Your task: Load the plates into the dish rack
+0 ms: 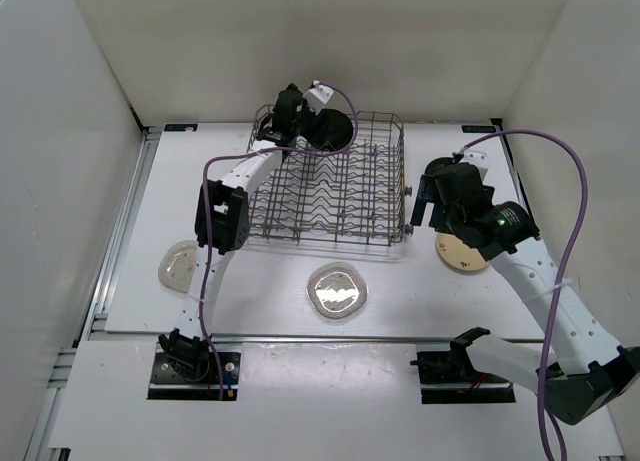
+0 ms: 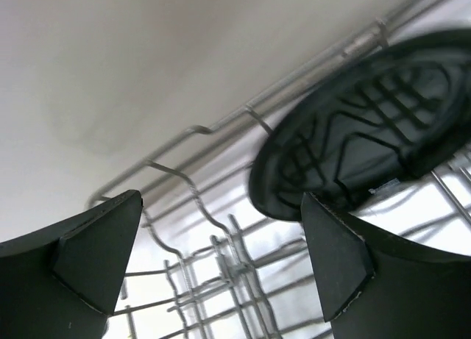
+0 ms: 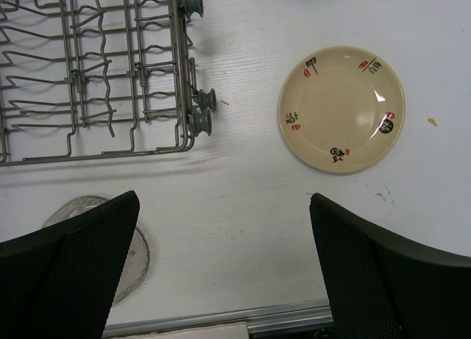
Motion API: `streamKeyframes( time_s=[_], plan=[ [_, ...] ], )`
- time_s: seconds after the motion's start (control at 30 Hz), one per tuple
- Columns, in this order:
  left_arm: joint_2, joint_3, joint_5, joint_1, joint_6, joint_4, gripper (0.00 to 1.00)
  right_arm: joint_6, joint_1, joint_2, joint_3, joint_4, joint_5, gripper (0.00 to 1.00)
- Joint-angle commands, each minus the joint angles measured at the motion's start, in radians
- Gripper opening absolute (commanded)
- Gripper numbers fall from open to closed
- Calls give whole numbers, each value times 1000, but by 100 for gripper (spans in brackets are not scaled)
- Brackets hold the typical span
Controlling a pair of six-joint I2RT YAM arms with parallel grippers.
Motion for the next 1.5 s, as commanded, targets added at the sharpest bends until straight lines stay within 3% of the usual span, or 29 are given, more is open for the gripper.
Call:
streamKeyframes(
  time_s=[0.0, 0.13, 0.23, 0.33, 0.43, 0.53, 0.67, 0.77, 0.83, 1.0, 1.23, 1.47],
  plan=[
    [-98, 58, -56, -4, -32, 62, 100, 13, -7, -16, -1, 3, -3, 100],
    [-205, 26, -122, -4, -133, 73, 100, 22, -43, -16, 11, 28, -3, 100],
    [-370, -119, -202, -4, -285, 73, 100, 58, -123, 18, 61, 72, -32, 100],
    [-571, -351, -371, -15, -472, 44, 100, 125, -230, 112, 129, 95, -110, 100],
    [-769, -567, -438, -41, -688, -83, 100, 205, -309, 191, 198, 104, -167, 100],
    [-984, -818, -376, -41, -911, -145, 100, 300, -403, 292, 207, 167, -325, 100],
    [-1255, -1090, -291, 20, -1011, -145, 100, 419, -523, 341, 113, 320, -567, 100],
    [-1395, -1212, -94, 160, -1034, -157, 100, 502, -602, 367, 13, 451, -737, 100],
    [-1452, -1248, 65, 259, -1043, -195, 100, 515, -629, 396, -12, 479, -770, 100],
    [-1495, -1275, 181, 283, -1053, -208, 100, 515, -648, 453, -21, 516, -814, 100],
    [-1360, -1227, 385, 324, -1095, -208, 100, 536, -659, 556, -69, 631, -911, 100],
    [-1317, -1177, 394, 333, -1086, -208, 100, 597, -715, 481, -286, 839, -758, 100]
  ],
)
